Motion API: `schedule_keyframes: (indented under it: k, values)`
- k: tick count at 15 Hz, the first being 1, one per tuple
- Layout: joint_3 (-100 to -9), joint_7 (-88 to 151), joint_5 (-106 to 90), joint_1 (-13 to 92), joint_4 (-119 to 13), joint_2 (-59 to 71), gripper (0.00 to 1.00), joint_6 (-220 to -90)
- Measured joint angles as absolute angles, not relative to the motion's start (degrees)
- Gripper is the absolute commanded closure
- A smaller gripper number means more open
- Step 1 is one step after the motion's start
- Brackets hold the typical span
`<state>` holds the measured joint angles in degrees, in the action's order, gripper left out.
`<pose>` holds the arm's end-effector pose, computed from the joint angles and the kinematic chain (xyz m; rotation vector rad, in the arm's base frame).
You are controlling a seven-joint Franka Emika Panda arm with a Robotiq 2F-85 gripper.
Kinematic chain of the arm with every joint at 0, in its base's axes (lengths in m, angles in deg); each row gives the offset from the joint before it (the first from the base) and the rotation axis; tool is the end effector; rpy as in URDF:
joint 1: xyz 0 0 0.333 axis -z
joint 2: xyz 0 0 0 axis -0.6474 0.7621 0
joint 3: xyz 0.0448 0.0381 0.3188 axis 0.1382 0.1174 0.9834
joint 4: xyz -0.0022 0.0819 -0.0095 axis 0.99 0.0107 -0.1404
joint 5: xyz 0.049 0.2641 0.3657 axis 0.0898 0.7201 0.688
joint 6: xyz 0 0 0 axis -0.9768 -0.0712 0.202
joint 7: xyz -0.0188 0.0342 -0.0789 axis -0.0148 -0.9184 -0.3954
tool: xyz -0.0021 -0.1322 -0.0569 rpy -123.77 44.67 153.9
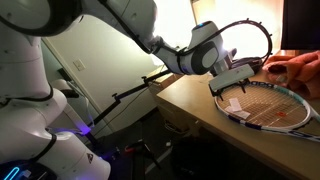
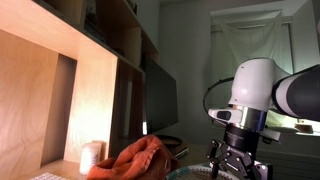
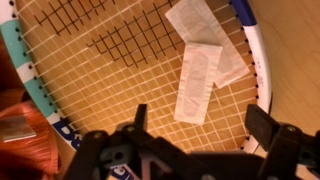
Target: Drop the box on the racket onto the floor
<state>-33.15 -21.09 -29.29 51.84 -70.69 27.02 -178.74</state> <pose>0.6851 0.0860 0.1030 2.4502 1.7628 0.3170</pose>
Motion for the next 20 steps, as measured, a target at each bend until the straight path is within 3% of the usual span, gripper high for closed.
schedule_keyframes:
  k: [18,19,20]
  values:
    - [-38.15,-26.63,-23.07,45.75,-60.00,34.38,0.00,-169.87]
    - [-38.19,-26.66,-23.07,45.73,-59.74,34.56,0.09,-169.77]
    - [-38.23,-26.68,-23.07,45.70,-59.47,34.71,0.28,-169.66]
